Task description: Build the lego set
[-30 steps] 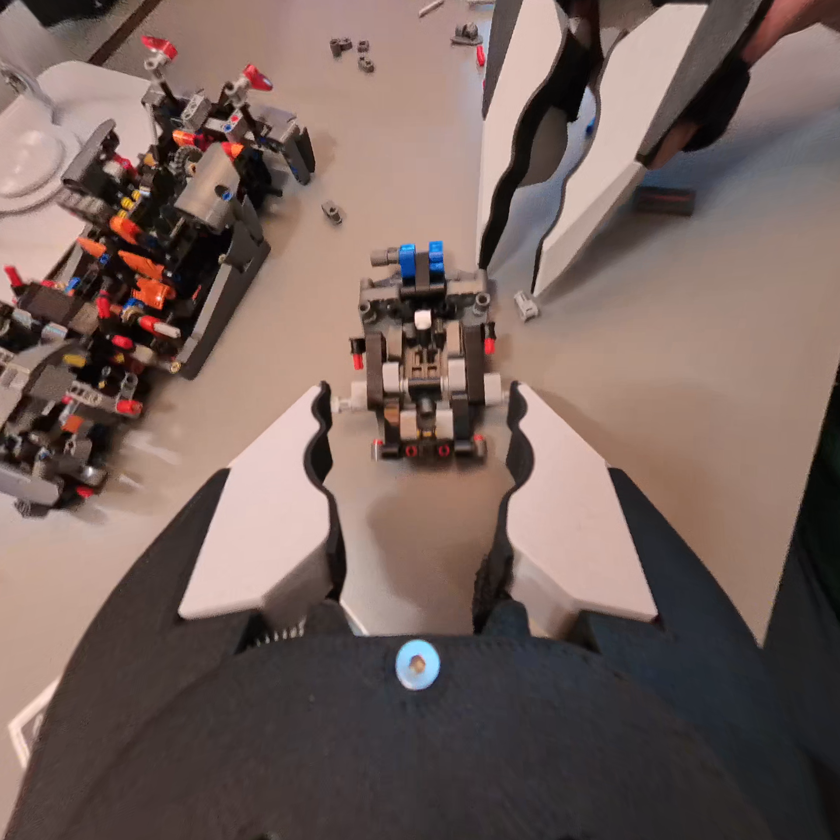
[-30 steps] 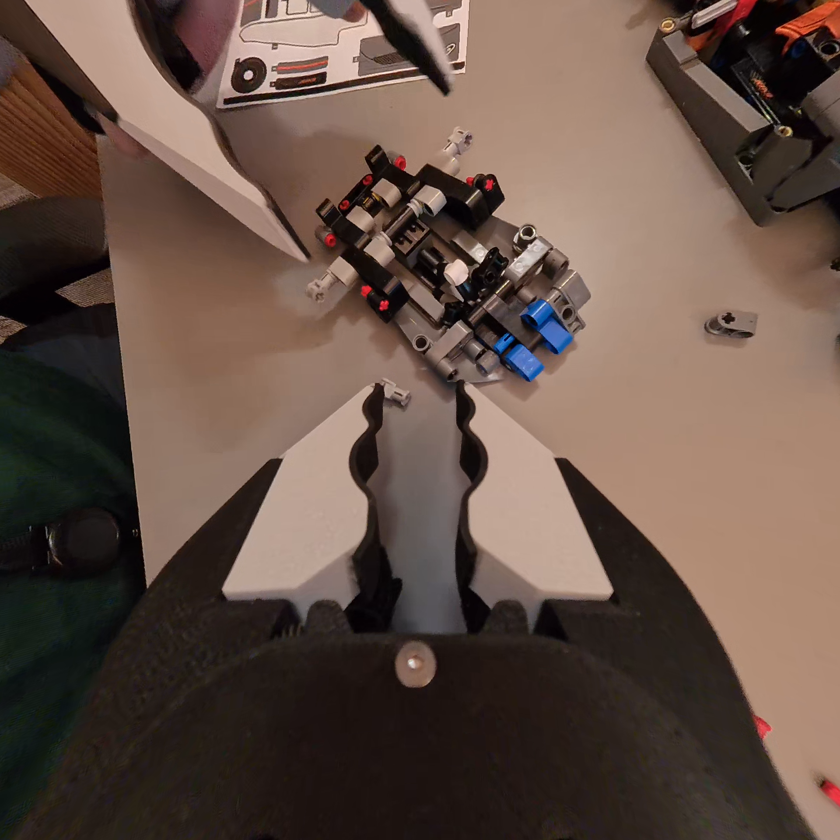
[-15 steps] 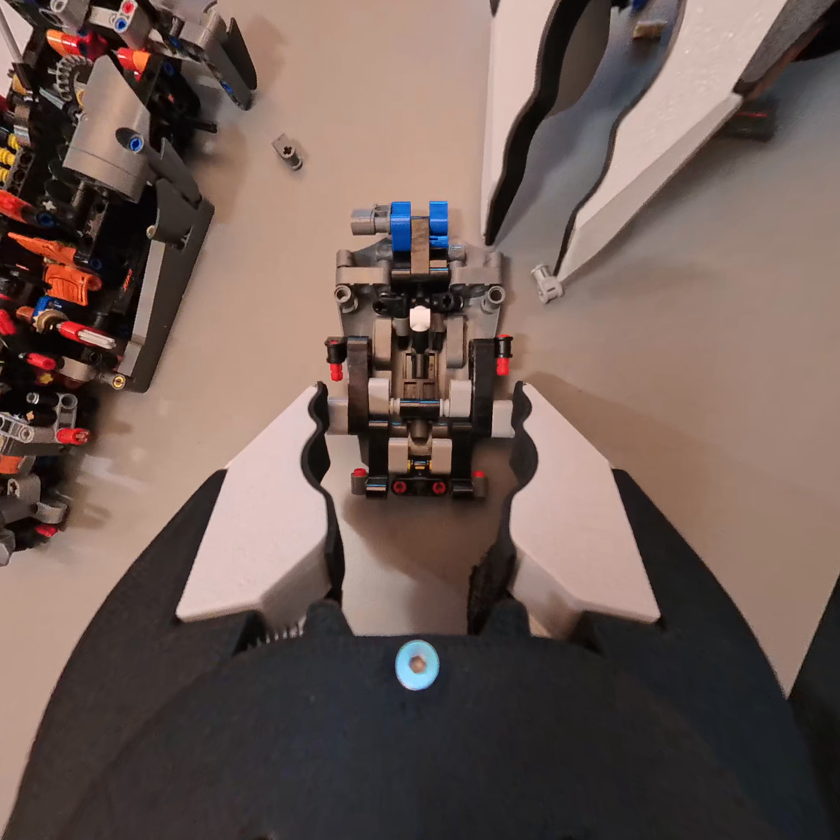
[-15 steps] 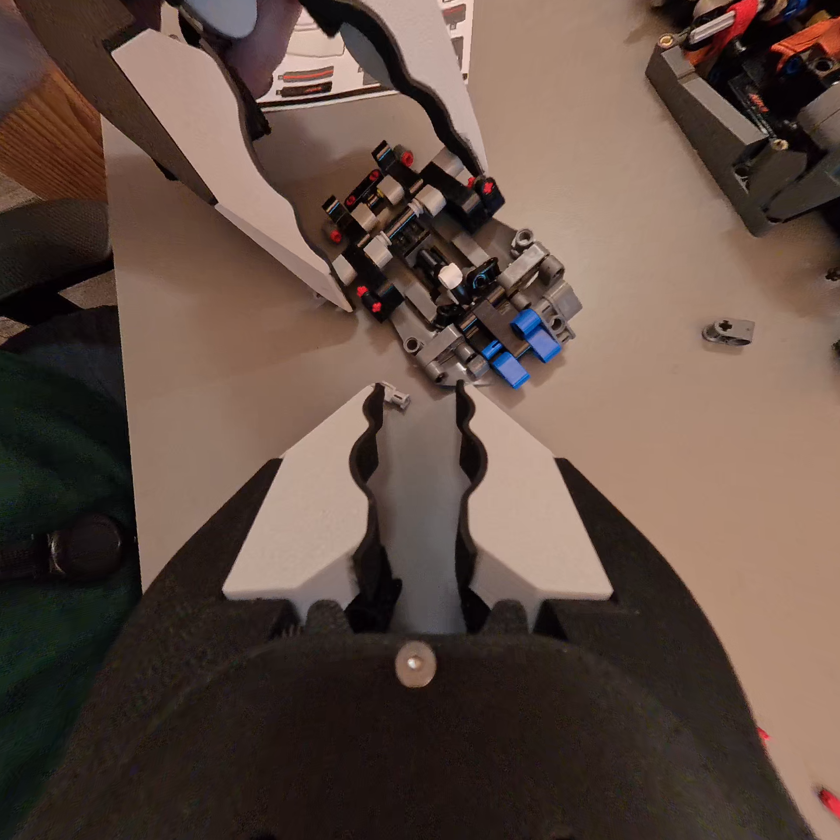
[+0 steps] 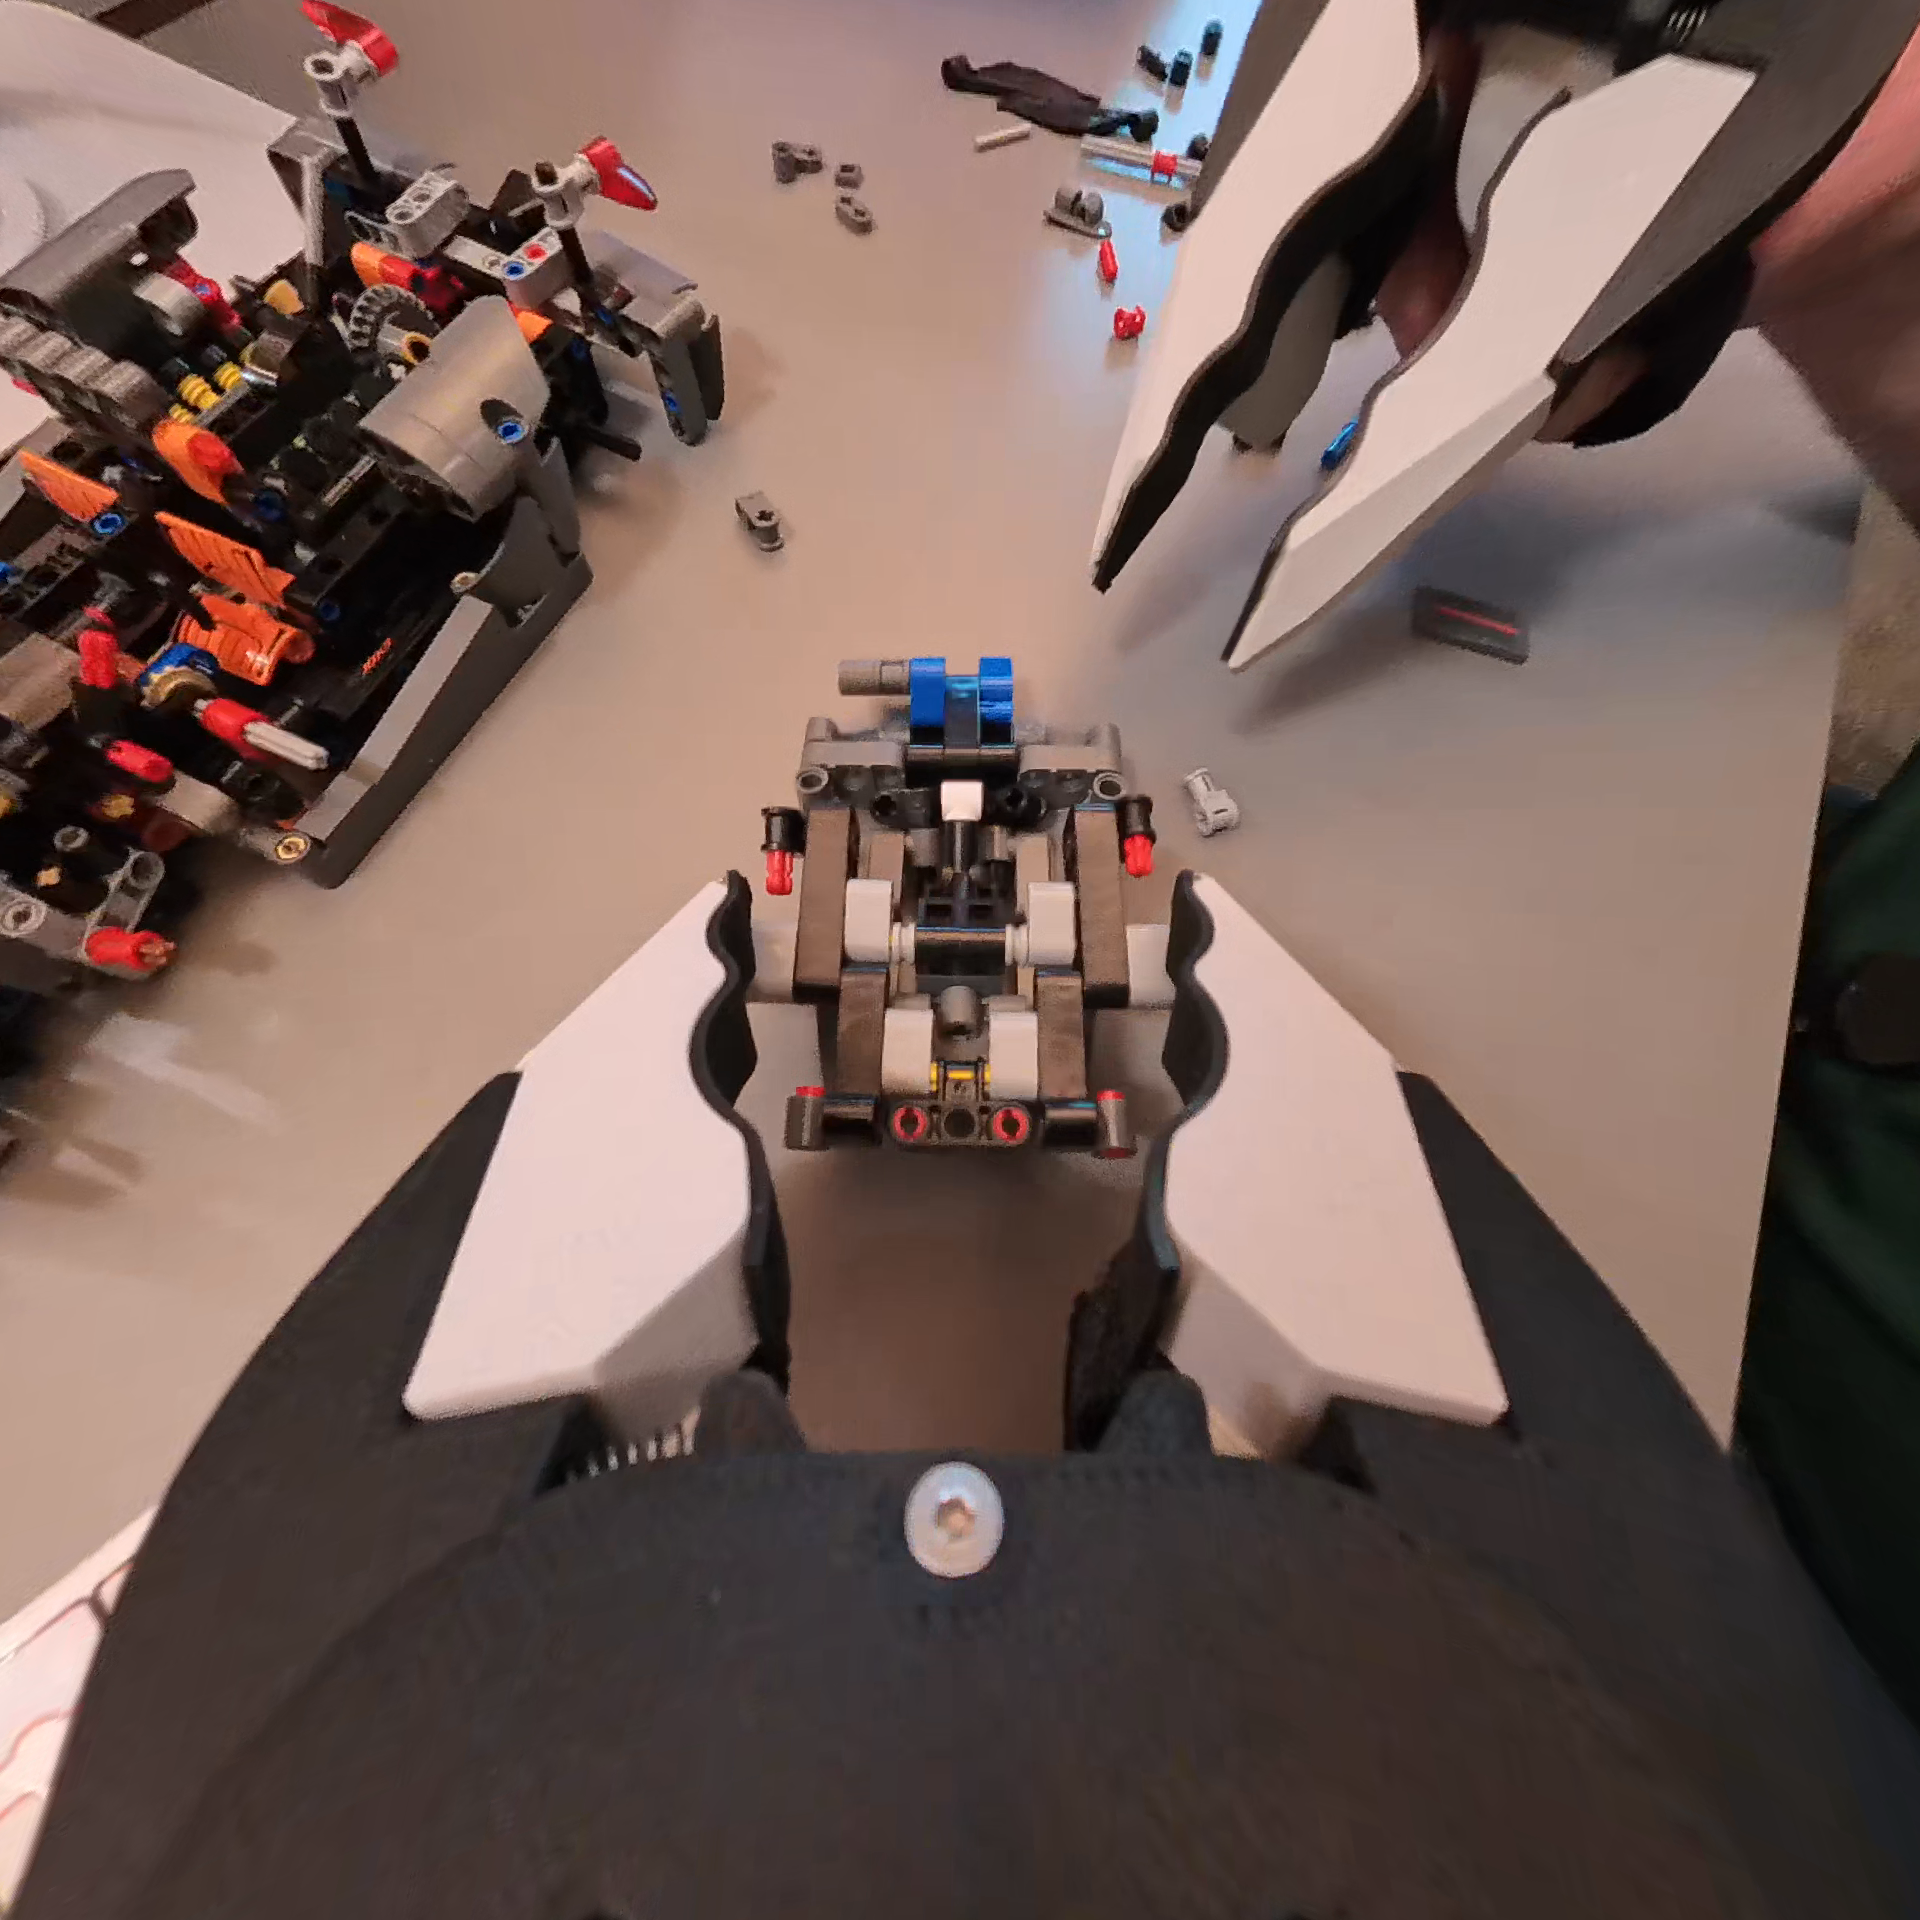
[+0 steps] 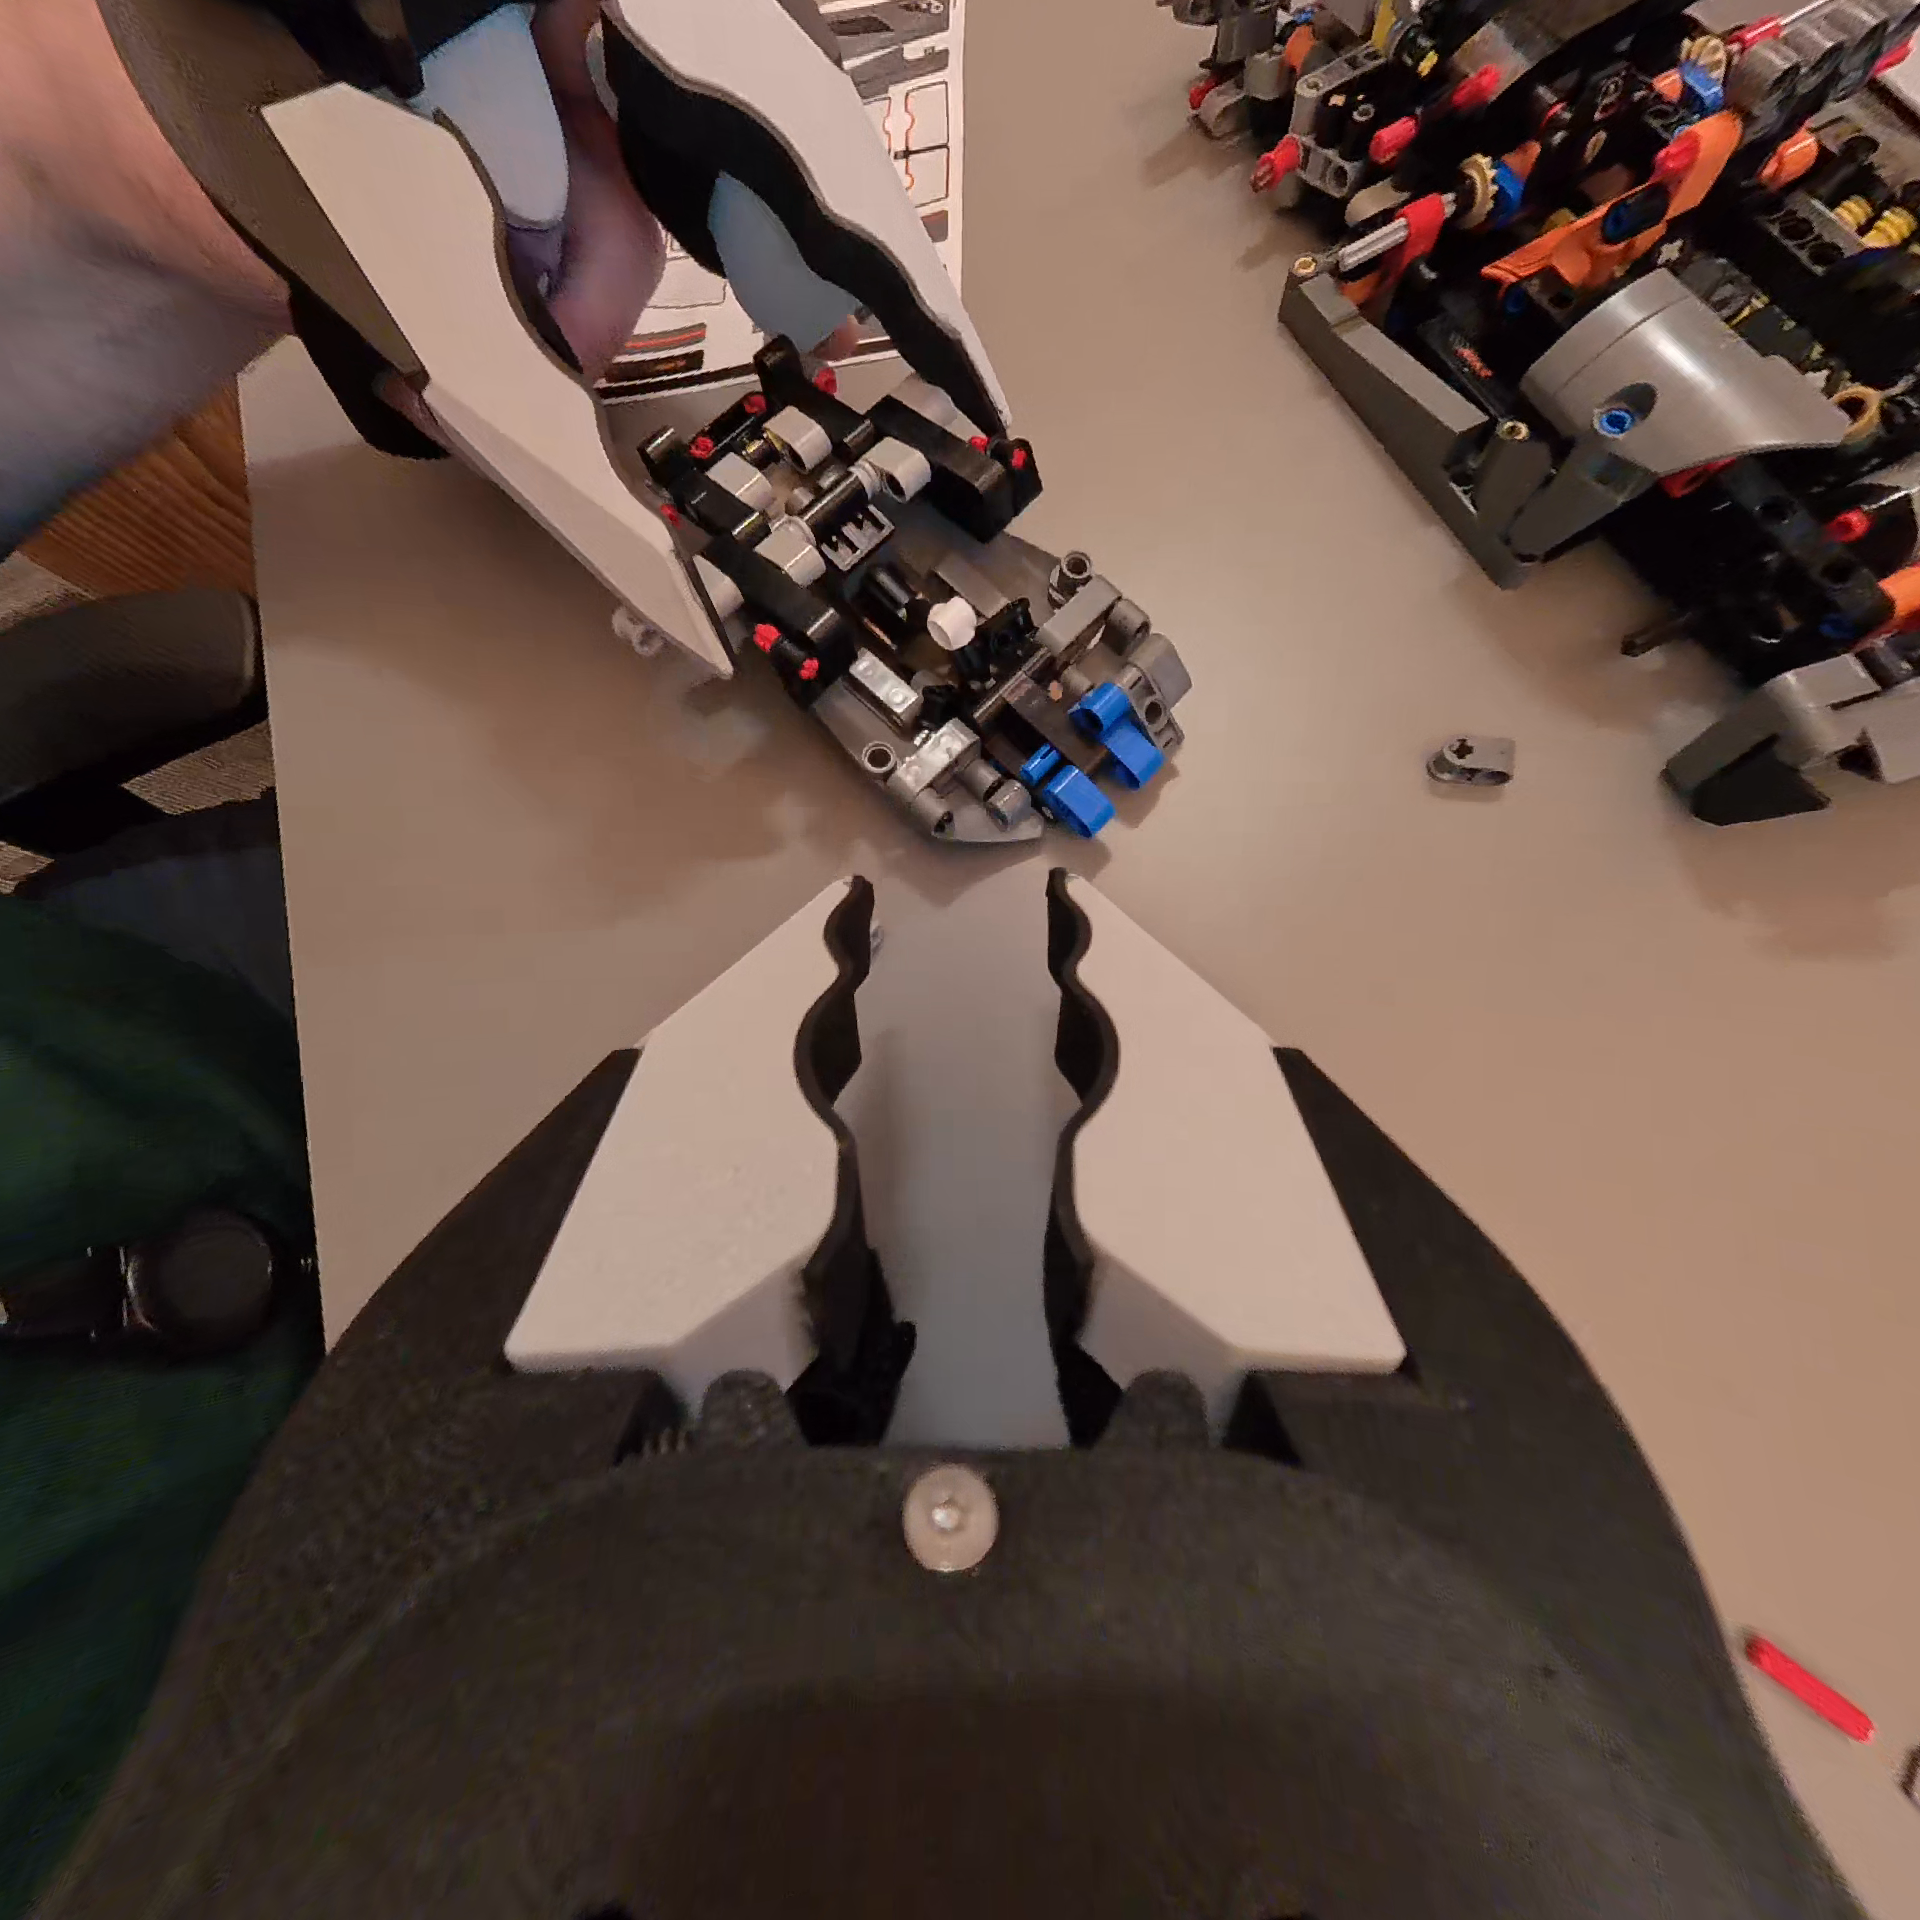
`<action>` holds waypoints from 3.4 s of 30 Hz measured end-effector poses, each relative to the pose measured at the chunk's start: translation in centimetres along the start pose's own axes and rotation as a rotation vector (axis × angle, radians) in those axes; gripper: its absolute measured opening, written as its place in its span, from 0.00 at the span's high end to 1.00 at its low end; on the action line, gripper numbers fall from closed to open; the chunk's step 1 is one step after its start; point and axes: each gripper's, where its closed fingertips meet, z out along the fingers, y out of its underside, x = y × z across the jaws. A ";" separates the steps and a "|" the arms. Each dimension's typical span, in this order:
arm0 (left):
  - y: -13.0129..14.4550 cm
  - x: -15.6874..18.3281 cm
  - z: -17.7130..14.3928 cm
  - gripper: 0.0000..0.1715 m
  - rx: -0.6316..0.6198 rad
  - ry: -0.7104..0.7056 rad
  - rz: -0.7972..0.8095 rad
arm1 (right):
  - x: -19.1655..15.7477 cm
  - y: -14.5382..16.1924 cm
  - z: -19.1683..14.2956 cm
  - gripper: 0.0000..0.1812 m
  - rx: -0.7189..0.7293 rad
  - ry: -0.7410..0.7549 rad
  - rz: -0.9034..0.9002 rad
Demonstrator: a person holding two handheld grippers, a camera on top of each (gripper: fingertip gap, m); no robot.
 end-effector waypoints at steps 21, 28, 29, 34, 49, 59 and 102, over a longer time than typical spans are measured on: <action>-0.3 1.4 -1.2 0.54 0.037 0.074 0.227 | -0.6 -1.3 1.1 0.82 0.013 -0.034 -0.074; -1.9 0.2 -1.6 0.55 0.063 0.079 0.128 | -0.7 -1.3 0.9 0.81 0.041 -0.036 -0.072; -2.1 -0.1 -1.7 0.63 0.072 0.080 0.099 | -0.9 -1.4 0.9 0.81 0.052 -0.039 -0.077; -3.2 -1.8 -2.0 0.76 0.084 0.033 -0.018 | -2.1 -1.9 1.4 0.79 0.066 -0.041 -0.128; 1.7 -0.8 -3.1 0.63 -0.200 -0.155 0.101 | -0.3 0.6 2.9 0.74 -0.091 -0.061 -0.063; 3.9 -1.1 -1.9 0.66 -0.215 -0.145 0.108 | -2.4 0.4 3.6 0.90 -0.112 -0.133 -0.077; 3.4 2.2 -3.4 0.66 -0.104 -0.206 0.100 | 3.9 15.0 -15.8 0.82 -0.202 0.296 0.002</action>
